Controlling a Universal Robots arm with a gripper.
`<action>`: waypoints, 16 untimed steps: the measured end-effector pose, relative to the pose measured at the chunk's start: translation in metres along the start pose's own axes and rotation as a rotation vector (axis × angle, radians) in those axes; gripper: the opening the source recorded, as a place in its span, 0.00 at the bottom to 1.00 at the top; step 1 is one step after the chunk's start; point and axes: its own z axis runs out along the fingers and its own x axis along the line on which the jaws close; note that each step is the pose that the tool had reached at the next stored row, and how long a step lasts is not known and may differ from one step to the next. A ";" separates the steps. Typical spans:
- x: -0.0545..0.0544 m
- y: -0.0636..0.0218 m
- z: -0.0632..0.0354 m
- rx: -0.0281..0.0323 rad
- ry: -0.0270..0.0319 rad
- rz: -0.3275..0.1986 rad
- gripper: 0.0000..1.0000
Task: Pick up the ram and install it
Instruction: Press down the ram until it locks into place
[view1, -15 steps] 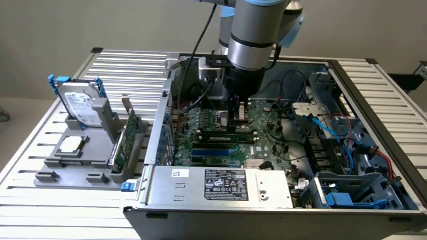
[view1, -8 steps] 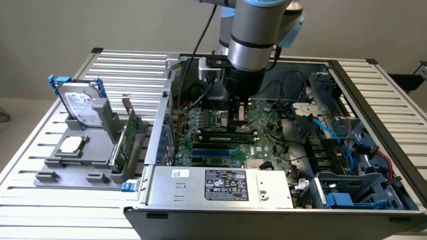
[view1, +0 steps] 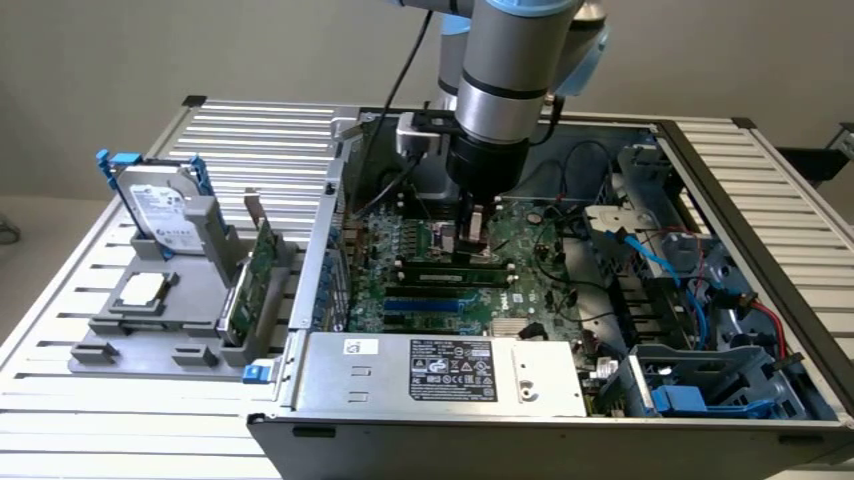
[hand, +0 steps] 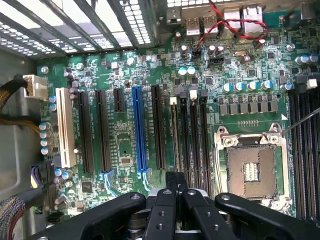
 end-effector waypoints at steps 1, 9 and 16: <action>0.000 0.0000 0.0000 -0.0008 -0.0009 0.013 0.11; 0.000 0.0000 0.0000 0.0092 0.0020 0.092 0.11; 0.000 -0.0001 0.0000 0.0255 0.0110 0.150 0.11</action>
